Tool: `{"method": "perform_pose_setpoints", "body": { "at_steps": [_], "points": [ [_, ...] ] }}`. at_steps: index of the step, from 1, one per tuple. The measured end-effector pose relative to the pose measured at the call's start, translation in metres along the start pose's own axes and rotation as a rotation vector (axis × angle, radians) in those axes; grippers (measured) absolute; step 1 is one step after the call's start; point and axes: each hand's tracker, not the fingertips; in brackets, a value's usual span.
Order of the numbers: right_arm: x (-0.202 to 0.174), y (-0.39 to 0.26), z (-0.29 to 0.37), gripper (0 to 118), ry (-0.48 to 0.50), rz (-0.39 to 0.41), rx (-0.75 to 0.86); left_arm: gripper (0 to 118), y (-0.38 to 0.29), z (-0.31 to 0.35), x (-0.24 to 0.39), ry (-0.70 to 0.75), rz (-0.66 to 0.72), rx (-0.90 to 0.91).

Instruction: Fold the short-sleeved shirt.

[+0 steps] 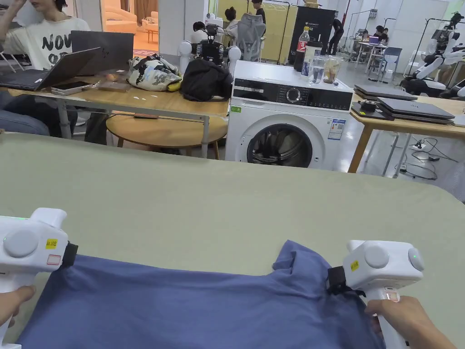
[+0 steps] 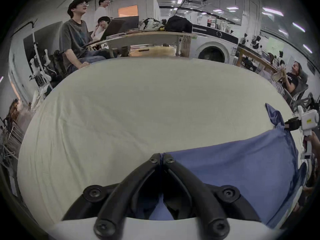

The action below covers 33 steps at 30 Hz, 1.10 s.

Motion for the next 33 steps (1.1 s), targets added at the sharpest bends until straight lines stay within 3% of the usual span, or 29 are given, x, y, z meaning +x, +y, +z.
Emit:
{"method": "perform_pose_setpoints", "body": {
  "at_steps": [4,6,7,8,12,15,17,25,33],
  "points": [
    [-0.002,-0.004,0.004,48,0.001,0.018,0.016,0,-0.002,-0.002,0.004,-0.001,0.002,-0.004],
    [-0.004,-0.007,0.004,24,0.008,0.032,0.024,0,-0.004,-0.003,0.007,-0.001,-0.003,-0.005],
    [-0.006,-0.008,0.004,7,0.007,0.030,0.026,0,-0.005,-0.004,0.008,-0.001,-0.003,-0.005],
    [-0.010,-0.007,0.004,0,0.000,0.033,0.032,0,-0.006,-0.005,0.009,-0.003,-0.001,-0.004],
    [-0.015,-0.014,0.014,0,-0.002,0.061,0.063,0,-0.011,0.000,0.015,-0.014,0.012,0.000],
    [-0.013,-0.020,0.047,0,0.000,-0.011,0.196,0,-0.011,0.013,0.014,-0.021,0.015,0.026],
    [-0.014,-0.021,0.072,0,-0.028,-0.002,0.264,0,-0.007,0.028,0.012,-0.010,0.019,0.061],
    [-0.024,-0.036,0.180,0,-0.053,0.013,0.467,0,0.010,0.124,-0.002,-0.032,0.038,0.224],
    [-0.031,-0.044,0.280,0,-0.074,-0.022,0.644,0,0.024,0.214,-0.014,-0.032,0.056,0.353]
  ]
}}
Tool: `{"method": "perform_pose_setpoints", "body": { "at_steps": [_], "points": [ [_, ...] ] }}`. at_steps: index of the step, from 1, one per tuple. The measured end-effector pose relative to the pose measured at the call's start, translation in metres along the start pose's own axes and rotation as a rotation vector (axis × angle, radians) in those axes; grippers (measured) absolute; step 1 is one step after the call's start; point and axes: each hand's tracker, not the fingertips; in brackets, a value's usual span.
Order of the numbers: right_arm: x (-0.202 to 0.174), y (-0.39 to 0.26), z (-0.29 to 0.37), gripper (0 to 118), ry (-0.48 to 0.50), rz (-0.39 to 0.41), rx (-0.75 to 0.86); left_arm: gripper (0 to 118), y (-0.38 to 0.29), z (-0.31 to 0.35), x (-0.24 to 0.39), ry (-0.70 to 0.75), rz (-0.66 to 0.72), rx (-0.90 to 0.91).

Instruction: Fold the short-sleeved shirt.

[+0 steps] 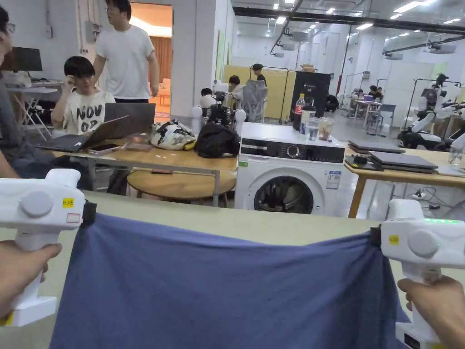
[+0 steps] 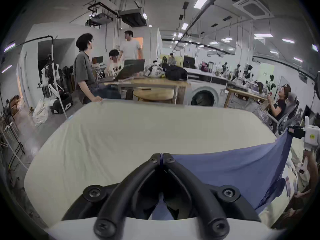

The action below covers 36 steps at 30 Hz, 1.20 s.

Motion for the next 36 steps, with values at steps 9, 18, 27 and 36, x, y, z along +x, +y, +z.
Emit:
{"method": "perform_pose_setpoints", "body": {
  "at_steps": [9,18,27,36],
  "points": [
    [-0.010,0.043,0.041,0,-0.029,-0.002,0.123,0,0.044,0.028,0.001,0.011,-0.011,0.063],
    [-0.007,0.085,0.017,0,-0.062,-0.008,0.160,0,0.087,0.013,0.006,0.018,0.006,0.092],
    [-0.007,0.175,-0.001,0,-0.115,0.031,0.257,0,0.184,0.008,0.019,0.044,-0.015,0.195],
    [-0.010,0.260,0.012,0,-0.149,0.024,0.345,0,0.261,0.014,0.030,0.065,-0.023,0.298]
  ]
}}
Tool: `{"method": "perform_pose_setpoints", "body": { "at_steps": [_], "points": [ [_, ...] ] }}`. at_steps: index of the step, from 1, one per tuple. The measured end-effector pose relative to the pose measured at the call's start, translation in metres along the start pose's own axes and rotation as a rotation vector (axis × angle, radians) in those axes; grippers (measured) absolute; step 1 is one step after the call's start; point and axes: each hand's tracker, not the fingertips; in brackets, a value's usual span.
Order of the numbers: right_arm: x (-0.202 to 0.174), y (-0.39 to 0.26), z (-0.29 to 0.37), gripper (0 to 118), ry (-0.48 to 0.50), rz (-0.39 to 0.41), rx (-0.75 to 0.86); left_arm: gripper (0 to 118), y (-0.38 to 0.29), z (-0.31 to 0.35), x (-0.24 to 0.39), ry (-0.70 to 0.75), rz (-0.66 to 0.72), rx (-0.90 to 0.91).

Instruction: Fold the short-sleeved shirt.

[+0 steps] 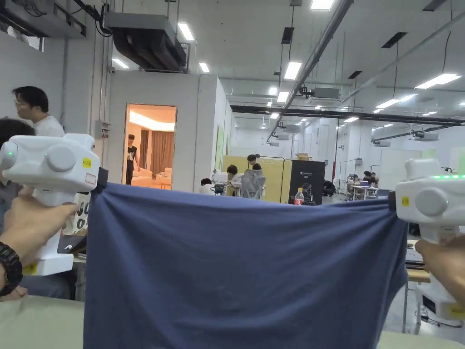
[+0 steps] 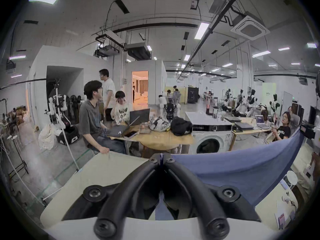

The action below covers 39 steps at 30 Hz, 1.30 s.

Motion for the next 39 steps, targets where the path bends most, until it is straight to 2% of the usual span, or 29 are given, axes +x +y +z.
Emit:
{"method": "perform_pose_setpoints", "body": {
  "at_steps": [7,13,24,34,39],
  "points": [
    [0.000,0.034,0.013,0,-0.020,0.019,0.062,0,0.025,-0.015,-0.014,0.014,-0.021,0.040],
    [-0.001,0.011,0.031,0,-0.006,0.019,0.048,0,0.006,-0.011,-0.016,0.022,-0.045,0.025],
    [0.013,-0.134,0.077,0,0.011,0.030,-0.133,0,-0.140,0.052,-0.009,-0.023,-0.051,-0.121],
    [0.036,-0.209,0.165,0,0.046,0.071,-0.188,0,-0.242,0.152,-0.021,-0.053,-0.004,-0.157],
    [0.025,-0.248,0.216,0,0.061,0.107,-0.247,0,-0.288,0.185,-0.022,-0.071,-0.003,-0.209]
  ]
}}
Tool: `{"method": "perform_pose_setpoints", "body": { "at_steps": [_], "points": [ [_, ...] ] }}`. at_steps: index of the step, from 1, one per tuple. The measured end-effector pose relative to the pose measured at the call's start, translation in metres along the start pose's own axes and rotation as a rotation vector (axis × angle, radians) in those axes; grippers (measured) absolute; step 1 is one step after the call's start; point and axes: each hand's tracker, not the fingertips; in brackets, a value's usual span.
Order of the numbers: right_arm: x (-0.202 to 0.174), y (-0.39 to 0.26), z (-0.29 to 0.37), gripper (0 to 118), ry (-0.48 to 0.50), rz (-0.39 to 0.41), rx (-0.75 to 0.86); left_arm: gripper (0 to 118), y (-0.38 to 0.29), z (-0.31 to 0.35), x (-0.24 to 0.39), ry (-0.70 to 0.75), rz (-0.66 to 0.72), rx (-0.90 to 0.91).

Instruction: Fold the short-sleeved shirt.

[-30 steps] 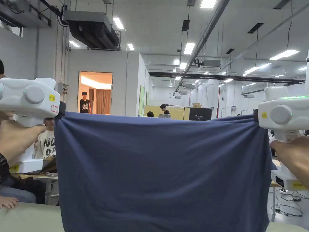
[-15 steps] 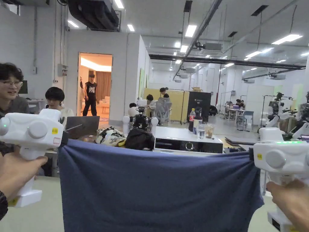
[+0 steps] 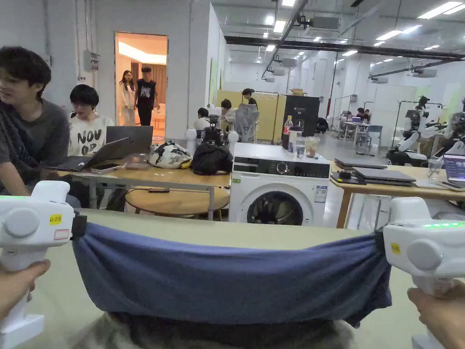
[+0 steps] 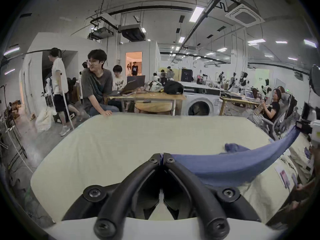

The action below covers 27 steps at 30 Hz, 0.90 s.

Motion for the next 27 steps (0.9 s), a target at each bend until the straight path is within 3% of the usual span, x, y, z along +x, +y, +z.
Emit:
{"method": "perform_pose_setpoints", "body": {
  "at_steps": [12,20,27],
  "points": [
    [-0.017,-0.142,0.016,0,0.083,0.050,-0.323,0,-0.136,0.000,-0.011,-0.059,0.008,-0.322],
    [-0.021,-0.218,0.000,0,0.084,0.084,-0.535,0,-0.195,-0.028,-0.015,-0.038,0.004,-0.585],
    [-0.029,-0.251,-0.023,2,0.105,0.100,-0.629,0,-0.220,-0.048,-0.011,-0.012,-0.019,-0.632]
  ]
}}
